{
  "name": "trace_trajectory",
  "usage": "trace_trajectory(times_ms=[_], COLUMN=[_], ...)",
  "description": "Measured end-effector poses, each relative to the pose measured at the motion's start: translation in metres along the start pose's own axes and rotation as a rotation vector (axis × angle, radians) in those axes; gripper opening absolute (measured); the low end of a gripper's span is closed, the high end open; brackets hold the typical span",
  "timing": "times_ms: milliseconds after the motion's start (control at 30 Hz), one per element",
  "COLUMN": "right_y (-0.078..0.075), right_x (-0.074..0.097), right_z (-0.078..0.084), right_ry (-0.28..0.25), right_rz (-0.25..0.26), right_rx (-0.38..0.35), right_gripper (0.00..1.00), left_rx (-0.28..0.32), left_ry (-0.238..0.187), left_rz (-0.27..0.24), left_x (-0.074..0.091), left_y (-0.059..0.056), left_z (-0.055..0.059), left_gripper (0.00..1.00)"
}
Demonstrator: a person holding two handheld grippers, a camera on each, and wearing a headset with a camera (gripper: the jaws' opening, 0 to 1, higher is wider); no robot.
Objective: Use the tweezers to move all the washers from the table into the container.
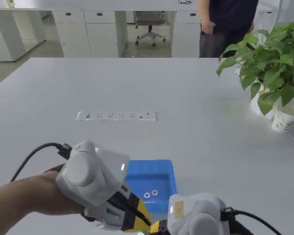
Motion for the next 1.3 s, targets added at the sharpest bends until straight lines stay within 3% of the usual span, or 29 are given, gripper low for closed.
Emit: trace_trajectory(times_ms=[1300], right_y=[-0.0026], right_x=[-0.0027], right_z=[0.004], right_ry=[-0.002], right_rz=[-0.001], right_rx=[-0.016], right_gripper=[0.11], left_rx=[0.014], left_ry=[-0.009], left_rz=[-0.001], left_x=[-0.0042], left_y=[0.0013], left_z=[0.0021], left_gripper=[0.05])
Point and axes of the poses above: the centre of the closed fingertips' face, and the gripper's own axes: x roughly backward along the fingers, y roughly to its left, z roughly out of its underside, the point moved 6 cm from there along x, roughly backward along the fingers, and after that the axes turned 7 degrees about -x, right-handed, at the moved point
